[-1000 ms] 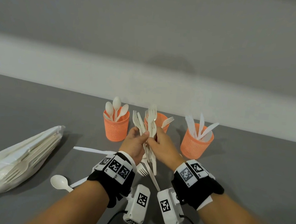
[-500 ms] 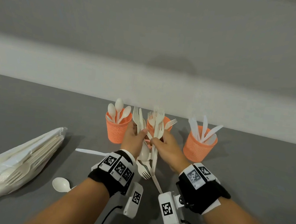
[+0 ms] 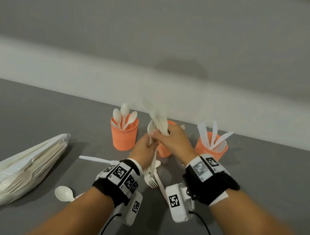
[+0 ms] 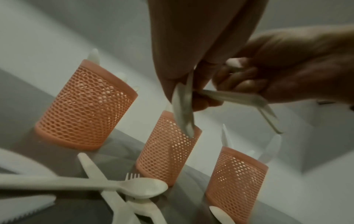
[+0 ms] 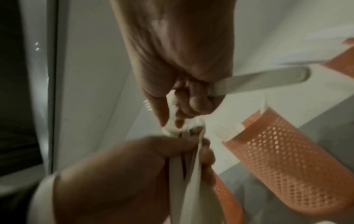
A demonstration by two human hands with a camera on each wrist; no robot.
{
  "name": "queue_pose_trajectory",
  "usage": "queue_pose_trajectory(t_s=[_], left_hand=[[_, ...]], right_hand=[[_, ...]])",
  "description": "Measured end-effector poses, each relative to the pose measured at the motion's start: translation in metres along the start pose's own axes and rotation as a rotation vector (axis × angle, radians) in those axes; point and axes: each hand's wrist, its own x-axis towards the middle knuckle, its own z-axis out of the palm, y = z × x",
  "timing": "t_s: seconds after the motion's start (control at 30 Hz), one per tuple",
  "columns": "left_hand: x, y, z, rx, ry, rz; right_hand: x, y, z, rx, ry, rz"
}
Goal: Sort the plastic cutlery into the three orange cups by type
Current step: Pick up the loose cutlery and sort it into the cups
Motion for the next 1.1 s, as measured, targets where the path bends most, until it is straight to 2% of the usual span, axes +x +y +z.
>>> queue_pose_trajectory(t_s=[0.13, 0.27, 0.33, 0.43, 0.53, 0.7, 0.83, 0.9, 0.97, 1.03, 1.07, 1.1], left_hand=[[-0.004, -0.002, 0.002, 0.017, -0.002, 0.023], [-0.007, -0.006, -0.004, 0.052, 0.007, 0.063], [-0.006, -0.007, -0.007, 0.048, -0.001, 0.056], [-0.002, -0.012, -0.016, 0.022, -0.004, -0.002], [0.0, -0.014, -0.027, -0.071, 0.056, -0.091], [0.001, -0.008, -0.039, -0.243, 0.123, -0.153], [0.005, -0.004, -0.043, -0.444, 0.126, -0.177], [0.008, -0.005, -0.046, -0.513, 0.132, -0.194], [0.011, -0.005, -0.049, -0.599, 0.142, -0.206], [0.014, -0.004, -0.052, -0.69, 0.164, -0.208], [0.016, -0.002, -0.052, -0.725, 0.173, -0.203], [0.017, -0.001, -0.052, -0.75, 0.183, -0.199]], right_hand=[[0.0, -0.001, 0.02, -0.066, 0.058, -0.005], [0.002, -0.007, 0.03, -0.314, 0.079, -0.117], [0.005, -0.01, 0.027, -0.24, 0.16, -0.142], [0.025, -0.013, 0.011, 0.134, 0.301, -0.053], [0.047, -0.012, -0.009, 0.435, 0.308, -0.018], [0.071, -0.001, -0.015, 0.348, 0.363, -0.08], [0.079, 0.02, -0.003, 0.274, 0.243, 0.047], [0.077, 0.027, -0.001, 0.2, 0.208, 0.059], [0.07, 0.023, 0.0, 0.049, 0.338, -0.052], [0.057, 0.01, 0.006, -0.029, 0.436, -0.25], [0.047, 0.003, 0.011, -0.023, 0.386, -0.334], [0.037, -0.003, 0.016, -0.016, 0.267, -0.37]])
